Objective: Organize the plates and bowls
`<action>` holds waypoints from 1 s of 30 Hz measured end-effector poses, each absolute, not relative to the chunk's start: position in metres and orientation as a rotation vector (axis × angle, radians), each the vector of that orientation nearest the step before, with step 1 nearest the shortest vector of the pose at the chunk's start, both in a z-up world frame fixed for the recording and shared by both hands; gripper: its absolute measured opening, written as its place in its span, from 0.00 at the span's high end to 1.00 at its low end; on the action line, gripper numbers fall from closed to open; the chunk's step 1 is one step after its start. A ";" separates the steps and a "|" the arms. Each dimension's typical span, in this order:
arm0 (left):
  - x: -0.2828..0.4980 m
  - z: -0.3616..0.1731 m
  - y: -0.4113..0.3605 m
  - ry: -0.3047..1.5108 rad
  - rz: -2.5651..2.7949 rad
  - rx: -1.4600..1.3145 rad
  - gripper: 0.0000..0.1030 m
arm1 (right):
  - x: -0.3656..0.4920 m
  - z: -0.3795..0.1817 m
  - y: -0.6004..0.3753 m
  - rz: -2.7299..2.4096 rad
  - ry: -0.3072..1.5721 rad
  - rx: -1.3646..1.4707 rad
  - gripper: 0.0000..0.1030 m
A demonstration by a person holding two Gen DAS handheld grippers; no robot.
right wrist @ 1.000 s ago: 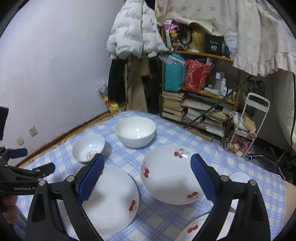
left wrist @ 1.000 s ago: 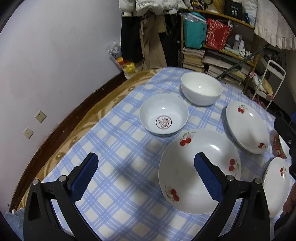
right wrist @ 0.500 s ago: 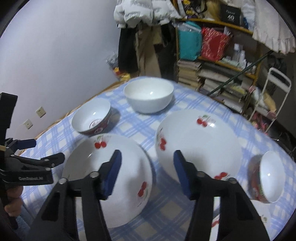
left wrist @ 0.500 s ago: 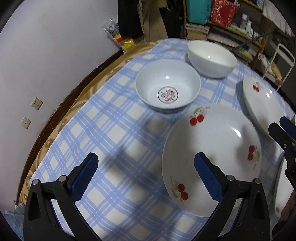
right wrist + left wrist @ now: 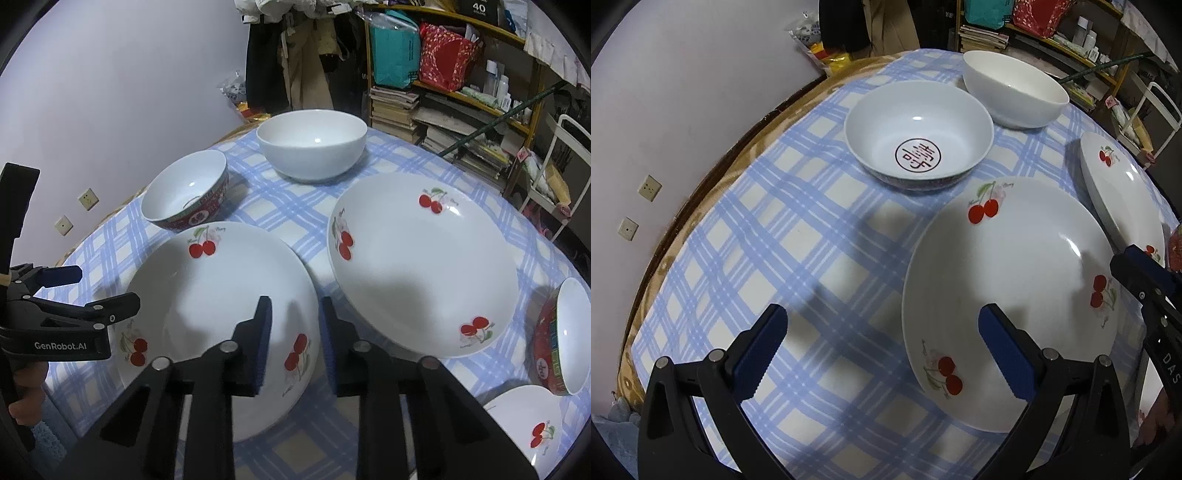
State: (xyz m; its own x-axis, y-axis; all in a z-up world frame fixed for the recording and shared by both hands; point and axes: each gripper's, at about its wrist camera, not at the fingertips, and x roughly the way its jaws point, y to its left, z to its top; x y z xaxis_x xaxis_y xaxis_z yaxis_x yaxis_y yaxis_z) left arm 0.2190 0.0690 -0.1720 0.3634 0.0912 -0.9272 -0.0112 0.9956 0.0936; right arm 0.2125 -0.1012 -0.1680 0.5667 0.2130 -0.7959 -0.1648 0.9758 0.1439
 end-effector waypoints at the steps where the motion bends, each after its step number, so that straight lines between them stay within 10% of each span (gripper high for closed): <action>1: 0.219 -0.173 0.069 1.199 0.066 0.076 0.02 | 0.213 -0.170 -0.102 0.223 0.947 0.058 0.75; 4: 0.221 -0.177 0.071 1.212 0.053 0.051 0.20 | 0.214 -0.174 -0.102 0.219 0.960 0.065 0.75; 11: 0.223 -0.188 0.073 1.252 0.026 0.003 0.27 | 0.216 -0.183 -0.105 0.208 0.978 0.069 0.78; 15: 0.225 -0.198 0.070 1.312 -0.018 -0.026 0.57 | 0.219 -0.189 -0.110 0.201 0.995 0.087 0.90; 21: 0.226 -0.200 0.065 1.298 -0.056 -0.041 0.75 | 0.223 -0.197 -0.110 0.211 1.010 0.125 0.90; 30: 0.232 -0.204 0.072 1.313 -0.078 -0.118 0.76 | 0.222 -0.200 -0.104 0.192 0.998 0.113 0.89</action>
